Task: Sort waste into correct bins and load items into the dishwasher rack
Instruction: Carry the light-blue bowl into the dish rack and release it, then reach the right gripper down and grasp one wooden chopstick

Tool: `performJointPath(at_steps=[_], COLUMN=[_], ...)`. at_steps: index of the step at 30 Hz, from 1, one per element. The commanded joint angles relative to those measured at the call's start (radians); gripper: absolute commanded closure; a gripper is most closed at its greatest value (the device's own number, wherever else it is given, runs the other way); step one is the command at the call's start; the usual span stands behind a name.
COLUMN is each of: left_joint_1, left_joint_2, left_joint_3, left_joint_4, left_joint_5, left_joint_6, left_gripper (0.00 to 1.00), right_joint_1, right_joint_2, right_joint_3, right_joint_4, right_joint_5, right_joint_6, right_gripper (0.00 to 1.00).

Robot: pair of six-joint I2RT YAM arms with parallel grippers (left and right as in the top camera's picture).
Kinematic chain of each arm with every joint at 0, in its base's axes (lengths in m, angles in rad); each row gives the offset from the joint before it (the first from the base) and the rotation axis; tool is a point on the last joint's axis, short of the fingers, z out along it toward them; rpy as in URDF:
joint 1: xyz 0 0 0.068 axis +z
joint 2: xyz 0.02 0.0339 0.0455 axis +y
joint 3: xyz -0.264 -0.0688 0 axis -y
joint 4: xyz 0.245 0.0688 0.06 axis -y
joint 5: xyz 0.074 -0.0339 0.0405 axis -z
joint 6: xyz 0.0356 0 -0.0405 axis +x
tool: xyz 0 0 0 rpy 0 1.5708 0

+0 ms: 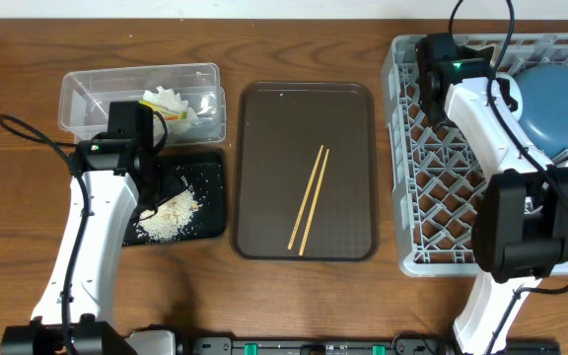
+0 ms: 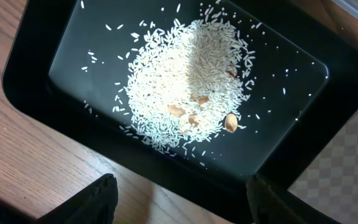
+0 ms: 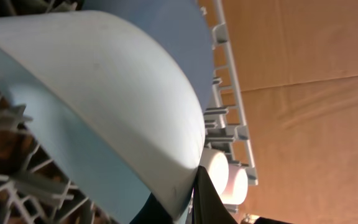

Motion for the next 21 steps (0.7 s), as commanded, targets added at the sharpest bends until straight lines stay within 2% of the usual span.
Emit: performJointPath(at_steps=[1,3,4,5,8,11,14,18,21], left_joint_1=[0.005,0.005,0.005,0.005,0.005,0.005,0.005,0.005,0.005], left_joint_2=[0.000,0.000,0.000,0.000,0.000,0.000,0.000,0.000,0.000], left_joint_3=[-0.015,-0.015,-0.015,-0.015,-0.015,-0.015,-0.015,-0.015,-0.015], left_joint_4=[0.000,-0.001,-0.001,-0.001,-0.001,0.001,0.004,0.003,0.003], left_joint_5=[-0.003,-0.003,-0.003,-0.002,-0.003,-0.003,-0.003,-0.003,-0.003], left_joint_6=[-0.008,-0.008,-0.008,-0.008,-0.008,-0.008,-0.008,-0.008,-0.008], left_gripper=[0.30,0.31,0.31,0.31,0.31,0.31,0.31,0.30,0.31], right_joint_1=[0.019,0.019,0.021,0.023,0.034,0.043,0.052,0.072,0.108], right_joint_2=[-0.017,-0.064,-0.088,-0.115,-0.192,-0.262,-0.328,-0.363,-0.359], right_joint_3=[-0.029,-0.029,-0.029,-0.029,-0.029,-0.029,-0.029,-0.029,-0.031], right_joint_4=[-0.019,-0.019,-0.019,-0.018,-0.011,-0.010,0.004,0.027,0.033], right_joint_5=[-0.390,-0.390,-0.391,-0.394,-0.447,-0.545,-0.746,-1.040,-1.159], right_joint_6=[-0.019,-0.019,-0.019,-0.019,-0.019,-0.020,-0.020,-0.031,-0.030], right_gripper=[0.99,0.93,0.83,0.65,0.43,0.27,0.19,0.18,0.16])
